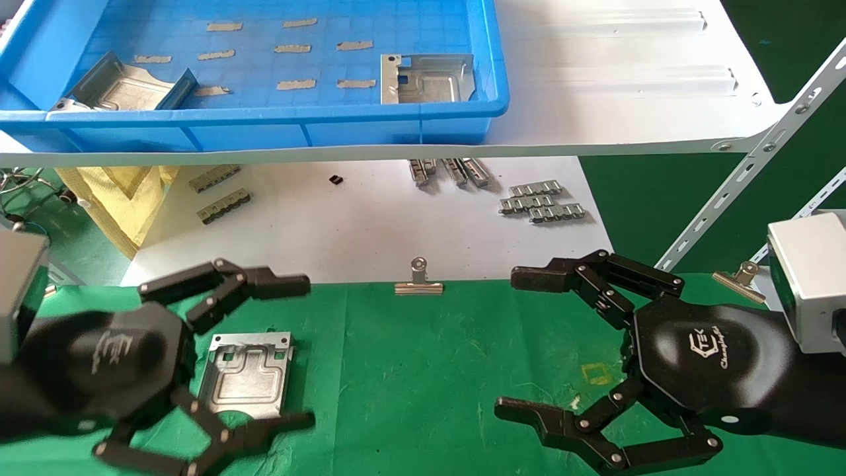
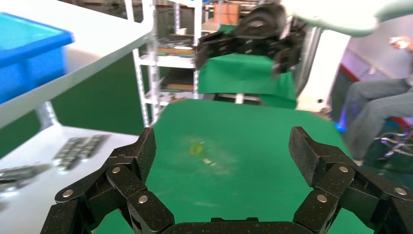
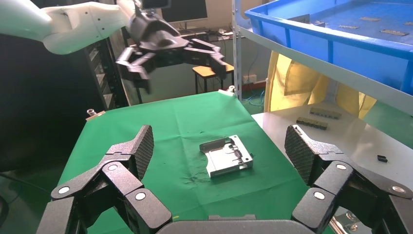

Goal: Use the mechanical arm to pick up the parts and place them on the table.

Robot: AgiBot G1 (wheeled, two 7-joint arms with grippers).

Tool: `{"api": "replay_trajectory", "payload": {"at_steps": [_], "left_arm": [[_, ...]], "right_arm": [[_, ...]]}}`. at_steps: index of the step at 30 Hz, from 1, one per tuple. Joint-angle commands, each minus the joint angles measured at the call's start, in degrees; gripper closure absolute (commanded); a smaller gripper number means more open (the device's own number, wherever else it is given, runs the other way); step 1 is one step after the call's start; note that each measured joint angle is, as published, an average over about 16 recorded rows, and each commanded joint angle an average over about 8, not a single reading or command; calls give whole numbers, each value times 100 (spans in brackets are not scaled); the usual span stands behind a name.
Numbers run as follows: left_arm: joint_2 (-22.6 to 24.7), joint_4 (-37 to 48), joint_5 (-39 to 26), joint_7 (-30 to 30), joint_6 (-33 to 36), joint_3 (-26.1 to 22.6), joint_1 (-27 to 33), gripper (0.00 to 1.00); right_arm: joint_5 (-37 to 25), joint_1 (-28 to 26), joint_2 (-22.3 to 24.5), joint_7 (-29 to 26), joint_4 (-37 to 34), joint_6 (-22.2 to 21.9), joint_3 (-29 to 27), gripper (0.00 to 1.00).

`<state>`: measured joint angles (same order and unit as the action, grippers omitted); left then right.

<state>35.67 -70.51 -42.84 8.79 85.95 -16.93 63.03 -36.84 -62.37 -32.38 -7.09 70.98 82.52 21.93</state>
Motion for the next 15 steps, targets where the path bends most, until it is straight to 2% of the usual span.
{"api": "replay_trajectory", "payload": {"at_steps": [1,7,15], "left_arm": [[-51,-244,78,151,-18,71,-116,0],[-114,-548,183,288,-39,163,-261,0],[-98,-448,158,244,-41,137,-220,0]], "right_arm": [[0,0,0,0,0,0,0,0],[1,1,1,0,-1,-1,0,0],[1,1,1,0,-1,-1,0,0]]}}
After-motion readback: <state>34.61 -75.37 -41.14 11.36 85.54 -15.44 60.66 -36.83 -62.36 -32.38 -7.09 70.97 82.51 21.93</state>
